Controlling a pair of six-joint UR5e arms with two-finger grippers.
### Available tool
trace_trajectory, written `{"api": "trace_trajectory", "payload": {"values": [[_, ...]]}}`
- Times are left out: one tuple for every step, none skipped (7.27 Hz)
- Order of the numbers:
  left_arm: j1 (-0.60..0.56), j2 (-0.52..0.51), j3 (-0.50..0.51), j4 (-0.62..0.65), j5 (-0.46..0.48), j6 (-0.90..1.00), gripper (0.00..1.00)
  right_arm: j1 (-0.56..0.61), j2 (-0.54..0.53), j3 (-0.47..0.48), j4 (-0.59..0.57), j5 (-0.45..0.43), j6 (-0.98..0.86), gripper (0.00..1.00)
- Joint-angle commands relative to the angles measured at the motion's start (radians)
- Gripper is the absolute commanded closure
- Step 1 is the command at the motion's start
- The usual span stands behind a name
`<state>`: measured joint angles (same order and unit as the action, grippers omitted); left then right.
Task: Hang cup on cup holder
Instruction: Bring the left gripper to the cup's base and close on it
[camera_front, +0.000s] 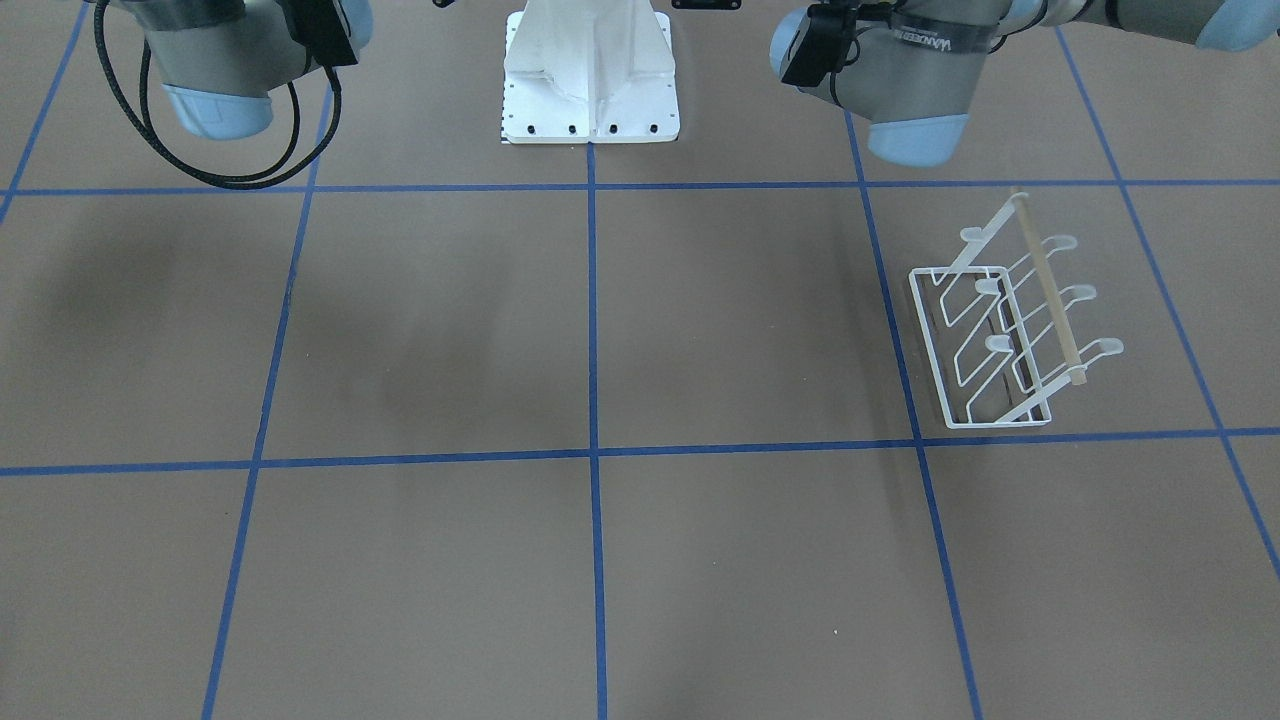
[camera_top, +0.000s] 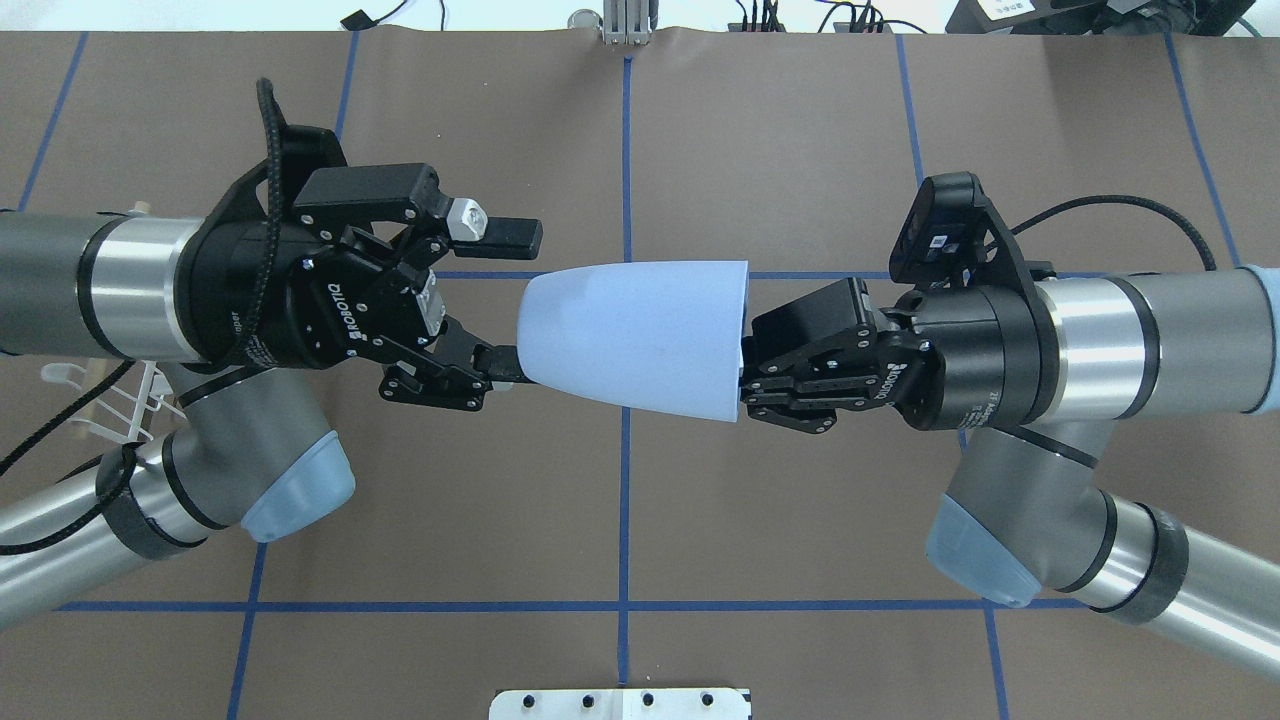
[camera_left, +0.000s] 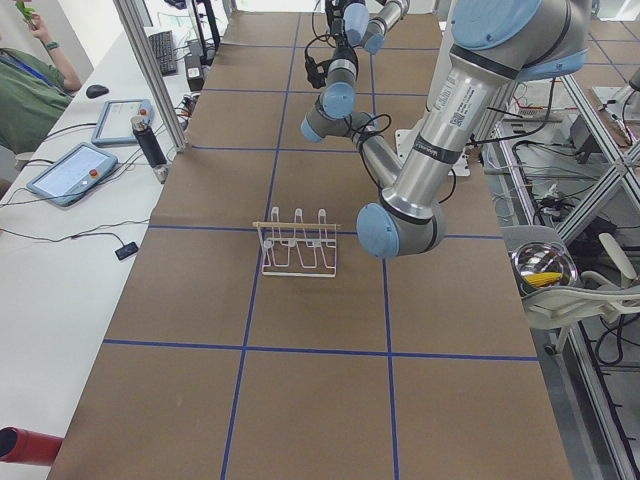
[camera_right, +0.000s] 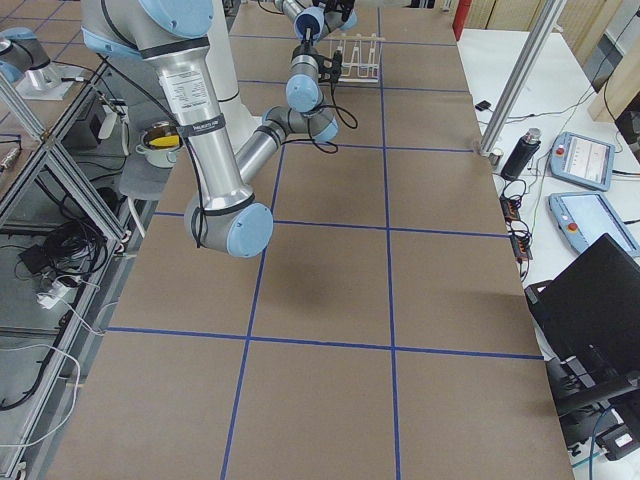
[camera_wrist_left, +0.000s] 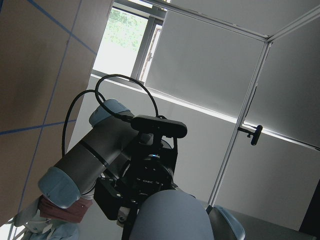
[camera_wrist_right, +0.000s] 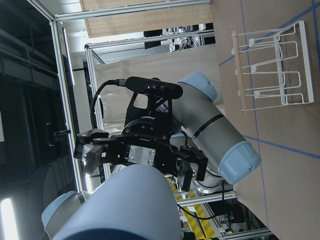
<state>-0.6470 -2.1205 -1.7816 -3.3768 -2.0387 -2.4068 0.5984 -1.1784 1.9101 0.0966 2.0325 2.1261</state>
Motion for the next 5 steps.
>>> {"api": "trace_trajectory", "payload": {"values": [[0.024,-0.001,-0.019,0.001,0.000,0.000,0.02,-0.002,0.000,-0.002,0.000,0.000,0.000,1.00],[0.030,-0.001,-0.019,0.001,0.000,0.000,0.02,-0.002,0.000,-0.002,0.000,0.000,0.000,1.00],[0.030,-0.001,-0.019,-0.001,0.000,0.000,0.02,-0.003,0.000,0.000,0.000,0.000,0.000,1.00],[0.032,-0.001,-0.018,-0.001,0.000,0.000,0.02,-0.002,0.000,0.001,0.000,0.006,0.000,1.00],[0.032,-0.001,-0.016,-0.001,0.000,0.001,0.02,-0.002,0.000,0.000,0.000,0.014,0.000,1.00]]}}
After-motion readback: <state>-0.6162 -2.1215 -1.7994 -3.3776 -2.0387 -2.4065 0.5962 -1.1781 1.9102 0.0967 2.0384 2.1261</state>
